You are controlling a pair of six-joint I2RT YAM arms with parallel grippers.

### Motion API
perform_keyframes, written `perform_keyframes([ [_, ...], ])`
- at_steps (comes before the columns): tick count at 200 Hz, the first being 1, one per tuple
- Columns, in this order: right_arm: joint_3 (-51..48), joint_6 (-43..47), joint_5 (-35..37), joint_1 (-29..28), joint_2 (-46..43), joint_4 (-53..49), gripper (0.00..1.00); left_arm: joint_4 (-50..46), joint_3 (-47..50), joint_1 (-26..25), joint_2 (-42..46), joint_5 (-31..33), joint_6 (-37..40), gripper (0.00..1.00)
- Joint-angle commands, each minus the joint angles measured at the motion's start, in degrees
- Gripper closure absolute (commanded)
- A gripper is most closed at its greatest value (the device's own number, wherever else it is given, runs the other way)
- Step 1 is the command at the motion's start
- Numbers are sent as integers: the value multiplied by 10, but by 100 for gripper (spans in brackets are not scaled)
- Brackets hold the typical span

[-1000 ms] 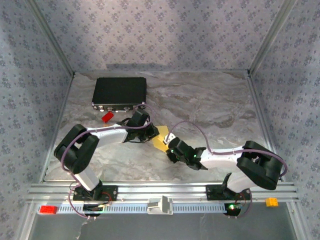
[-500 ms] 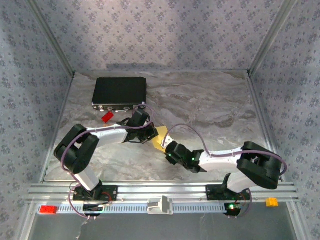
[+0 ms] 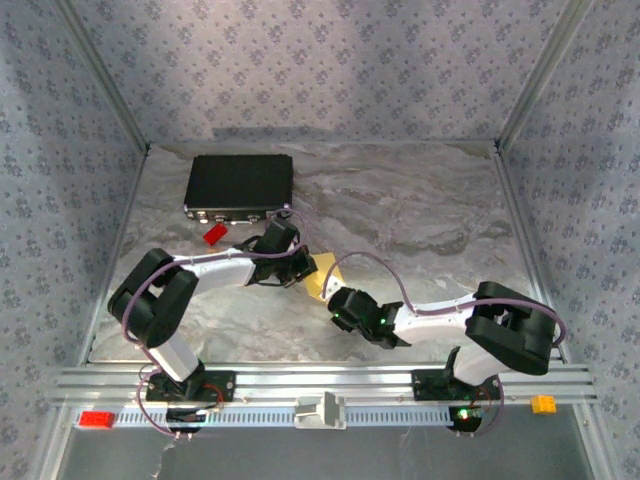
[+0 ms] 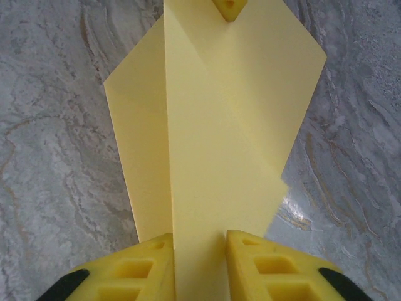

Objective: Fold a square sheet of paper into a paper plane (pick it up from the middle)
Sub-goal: Fourth fold the wing at the center of the table.

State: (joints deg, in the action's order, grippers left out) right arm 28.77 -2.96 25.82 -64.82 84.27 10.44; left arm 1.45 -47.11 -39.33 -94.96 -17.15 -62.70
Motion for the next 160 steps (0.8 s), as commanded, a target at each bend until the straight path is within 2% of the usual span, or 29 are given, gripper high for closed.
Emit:
perform_keyframes([
  [1, 14, 3, 14, -4, 5, 7, 78, -2, -8, 3, 5, -9, -6, 96],
  [71, 18, -12, 13, -3, 6, -6, 92, -6, -11, 2, 6, -6, -3, 96],
  [86, 19, -20, 5, 0, 5, -9, 95, -6, -10, 3, 10, -4, -2, 93],
  [109, 20, -35, -13, 7, 6, -9, 99, -9, -9, 4, 18, 1, 1, 86],
  [116, 20, -41, -23, 10, 6, -9, 100, -11, -7, 5, 23, 6, 3, 80],
  [123, 19, -49, -42, 15, 5, -7, 100, -15, -7, 4, 29, 11, 6, 73],
  [160, 1, -83, -168, 59, -6, 42, 100, -42, -2, 5, 71, 44, 22, 51],
])
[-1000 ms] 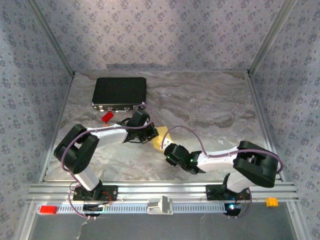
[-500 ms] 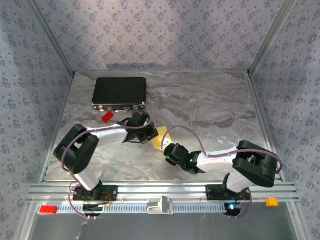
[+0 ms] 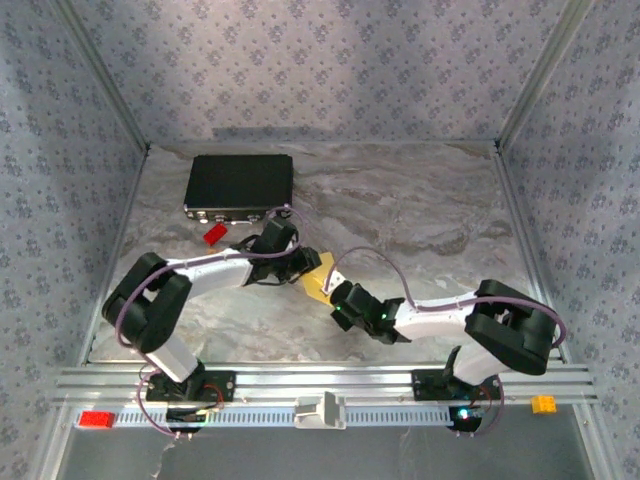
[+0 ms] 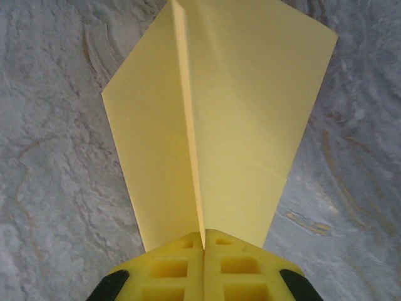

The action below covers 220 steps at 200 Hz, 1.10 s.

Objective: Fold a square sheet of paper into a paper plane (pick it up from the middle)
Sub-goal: Fourth fold the wing at the center of the table.

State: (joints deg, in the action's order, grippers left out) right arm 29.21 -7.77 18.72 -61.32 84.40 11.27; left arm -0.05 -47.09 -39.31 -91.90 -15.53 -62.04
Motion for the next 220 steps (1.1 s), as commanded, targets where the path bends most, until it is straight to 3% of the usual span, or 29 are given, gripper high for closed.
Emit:
perform_keyframes([
  [1, -4, -35, -102, 25, -7, 35, 100, -29, -1, 5, 42, 30, 16, 51],
  [53, -32, -106, -248, 89, -12, 96, 100, -53, 16, 9, 87, 66, 22, 43],
  [151, -45, -210, -389, 159, 42, 170, 100, -52, 26, 12, 94, 67, 21, 44],
  [184, -54, -248, -414, 176, 65, 202, 100, -46, 29, 12, 94, 63, 19, 50],
  [220, -79, -288, -422, 189, 68, 246, 100, -31, 38, 11, 89, 57, 13, 65],
])
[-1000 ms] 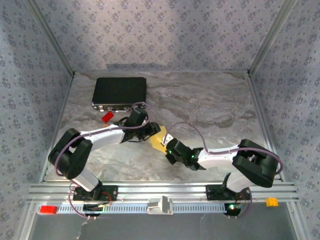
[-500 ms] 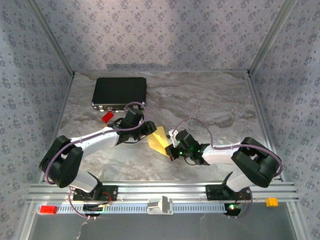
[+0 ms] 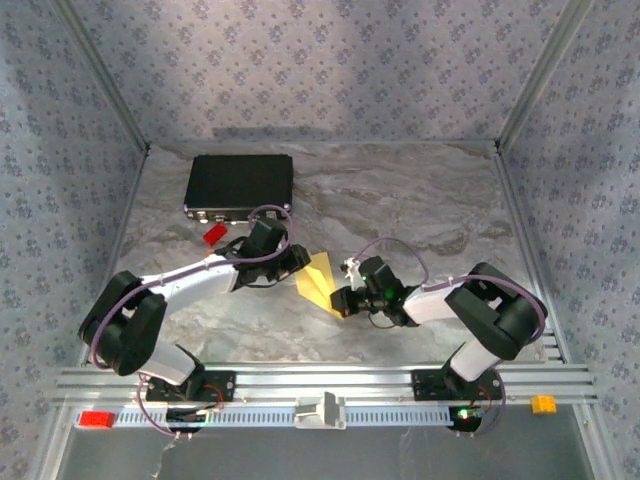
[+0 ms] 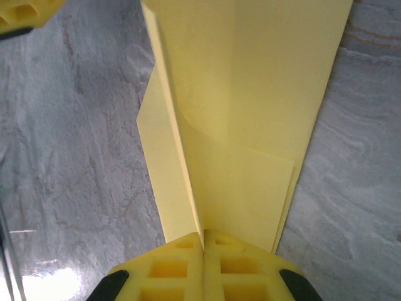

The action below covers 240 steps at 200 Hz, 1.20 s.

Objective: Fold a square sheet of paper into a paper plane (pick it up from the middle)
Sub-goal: Fourth fold the wing at the center of the table.

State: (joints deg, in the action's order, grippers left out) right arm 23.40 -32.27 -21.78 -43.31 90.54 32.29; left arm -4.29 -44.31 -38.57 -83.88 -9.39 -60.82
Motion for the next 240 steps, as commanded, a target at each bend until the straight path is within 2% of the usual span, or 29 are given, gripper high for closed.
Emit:
perform_keyframes([
  [1, -21, -46, -17, 10, 7, 37, 100, 12, 10, 4, 8, -4, 1, 65],
  [40, -50, -88, -14, 22, 6, 79, 100, 49, 18, 1, -12, -26, -9, 80],
  [78, -63, -122, -20, 26, 22, 117, 100, 81, 9, -10, -36, -41, -8, 88],
  [131, -72, -162, -33, 30, 55, 158, 100, 125, -2, -26, -71, -60, -3, 90],
  [240, -76, -203, -53, 53, 58, 144, 100, 170, -32, -37, -150, -78, 9, 91],
])
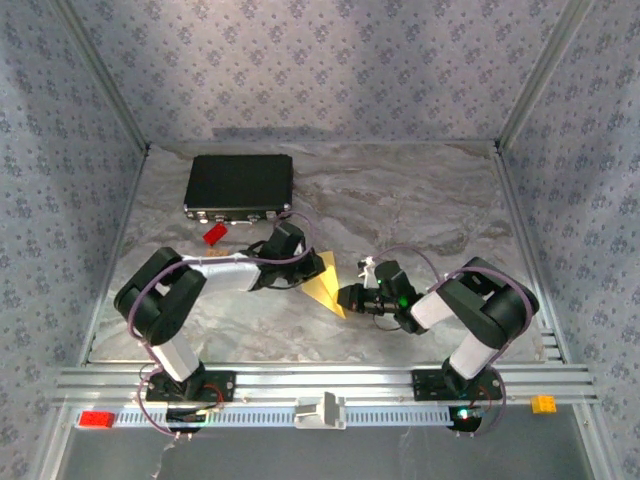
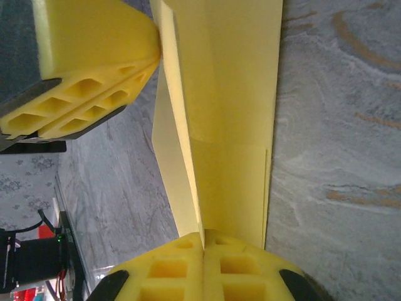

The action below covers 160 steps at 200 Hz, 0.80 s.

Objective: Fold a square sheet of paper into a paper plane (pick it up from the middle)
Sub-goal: Fourth fold the wing at the center of the table.

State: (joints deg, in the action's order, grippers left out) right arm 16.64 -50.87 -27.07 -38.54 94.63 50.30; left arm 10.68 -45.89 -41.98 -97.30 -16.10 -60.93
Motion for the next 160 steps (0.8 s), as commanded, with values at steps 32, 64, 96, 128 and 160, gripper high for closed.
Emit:
perform_keyframes([
  [32, -8, -24, -2, 10, 18, -46, 100, 29, -20, -4, -30, -12, 10, 91],
  [64, -1, -29, -9, 15, 21, -65, 100, 21, -20, -4, -36, -8, 14, 91],
  [96, 8, -33, -18, 18, 22, -86, 100, 13, -22, -4, -44, -2, 18, 91],
  [128, 12, -34, -23, 23, 19, -106, 100, 14, -25, -4, -52, -1, 19, 91],
  [160, 14, -35, -24, 28, 20, -115, 100, 3, -33, -4, -58, 3, 24, 92],
])
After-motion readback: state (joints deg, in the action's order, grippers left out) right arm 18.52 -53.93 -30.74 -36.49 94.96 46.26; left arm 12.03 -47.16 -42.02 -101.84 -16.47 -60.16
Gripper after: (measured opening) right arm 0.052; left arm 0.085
